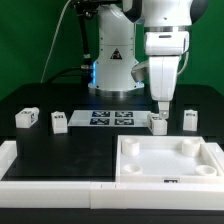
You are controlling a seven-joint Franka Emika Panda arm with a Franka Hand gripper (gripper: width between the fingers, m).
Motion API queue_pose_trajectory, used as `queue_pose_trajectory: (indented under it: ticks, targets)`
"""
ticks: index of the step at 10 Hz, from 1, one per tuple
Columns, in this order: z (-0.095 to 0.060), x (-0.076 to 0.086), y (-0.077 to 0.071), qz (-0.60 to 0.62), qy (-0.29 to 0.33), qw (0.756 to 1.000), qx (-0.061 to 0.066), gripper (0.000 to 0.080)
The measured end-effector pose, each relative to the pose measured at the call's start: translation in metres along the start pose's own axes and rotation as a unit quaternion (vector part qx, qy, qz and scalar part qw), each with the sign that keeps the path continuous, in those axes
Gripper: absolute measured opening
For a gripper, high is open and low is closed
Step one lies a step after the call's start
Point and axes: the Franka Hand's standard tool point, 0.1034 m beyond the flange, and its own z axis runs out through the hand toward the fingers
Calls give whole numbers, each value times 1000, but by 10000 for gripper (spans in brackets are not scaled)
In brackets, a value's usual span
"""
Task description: Assemble one leg
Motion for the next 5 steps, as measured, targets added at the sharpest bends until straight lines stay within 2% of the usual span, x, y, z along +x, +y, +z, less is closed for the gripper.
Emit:
queue_pose_trajectory:
  ticks: [2,3,4,5]
  targets:
    - [0,0,-1,101,1,995,1,649]
    - [0,-2,-4,196,15,980,-7,649]
    - [3,-2,-18,301,17,953,-1,649]
    - [4,6,-26,370,16,929,5,649]
